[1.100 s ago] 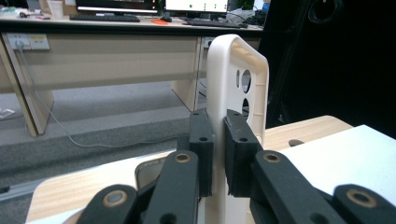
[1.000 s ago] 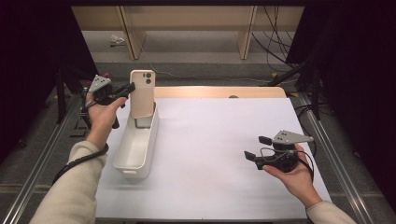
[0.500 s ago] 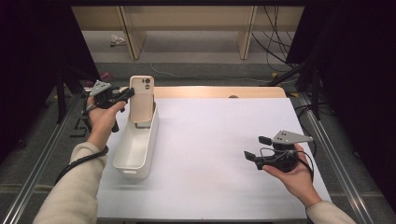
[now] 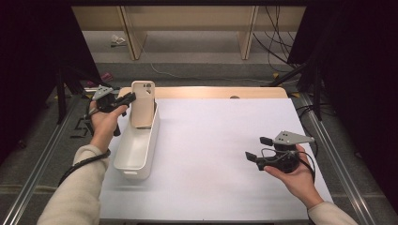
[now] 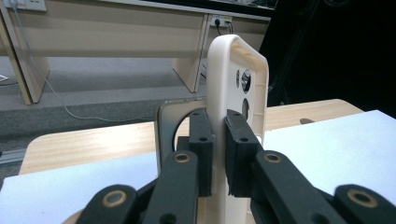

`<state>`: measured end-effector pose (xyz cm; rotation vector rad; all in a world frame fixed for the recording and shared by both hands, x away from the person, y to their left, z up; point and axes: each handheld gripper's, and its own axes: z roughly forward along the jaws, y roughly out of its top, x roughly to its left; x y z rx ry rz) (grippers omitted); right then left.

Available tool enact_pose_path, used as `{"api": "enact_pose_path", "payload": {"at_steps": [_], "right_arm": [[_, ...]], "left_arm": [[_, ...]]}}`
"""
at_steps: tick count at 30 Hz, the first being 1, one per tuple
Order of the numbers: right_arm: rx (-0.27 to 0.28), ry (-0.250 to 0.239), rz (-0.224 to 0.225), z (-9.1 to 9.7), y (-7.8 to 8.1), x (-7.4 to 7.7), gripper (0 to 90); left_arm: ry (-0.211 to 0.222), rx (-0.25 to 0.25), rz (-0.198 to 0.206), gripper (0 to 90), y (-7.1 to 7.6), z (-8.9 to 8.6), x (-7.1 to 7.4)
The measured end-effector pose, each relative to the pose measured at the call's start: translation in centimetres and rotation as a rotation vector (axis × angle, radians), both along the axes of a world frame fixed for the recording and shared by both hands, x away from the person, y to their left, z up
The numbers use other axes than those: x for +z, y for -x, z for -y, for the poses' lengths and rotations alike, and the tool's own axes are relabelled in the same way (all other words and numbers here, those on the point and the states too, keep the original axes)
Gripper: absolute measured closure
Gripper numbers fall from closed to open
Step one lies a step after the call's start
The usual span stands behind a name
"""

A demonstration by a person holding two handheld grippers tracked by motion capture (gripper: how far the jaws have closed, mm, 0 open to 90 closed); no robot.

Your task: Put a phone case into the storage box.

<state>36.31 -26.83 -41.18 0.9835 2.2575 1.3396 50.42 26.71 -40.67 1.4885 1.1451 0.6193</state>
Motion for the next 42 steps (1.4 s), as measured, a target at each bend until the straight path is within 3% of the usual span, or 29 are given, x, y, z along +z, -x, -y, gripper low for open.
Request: {"api": "enact_pose_path", "payload": {"at_steps": [12, 29, 42], "right_arm": [[0.000, -0.001, 0.000, 0.0, 0.0, -0.1, 18.1], [0.000, -0.001, -0.001, 0.0, 0.0, -0.1, 18.1], [0.002, 0.000, -0.003, 0.0, 0.0, -0.1, 18.0]], "left_arm": [[0.021, -0.003, -0.017, 82.4, 0.0, -0.2, -1.2], [-0.007, -0.006, -0.047, 81.4, -0.3, -0.1, -2.1], [-0.077, 0.009, -0.076, 79.7, -0.7, 0.0, -2.6]]}}
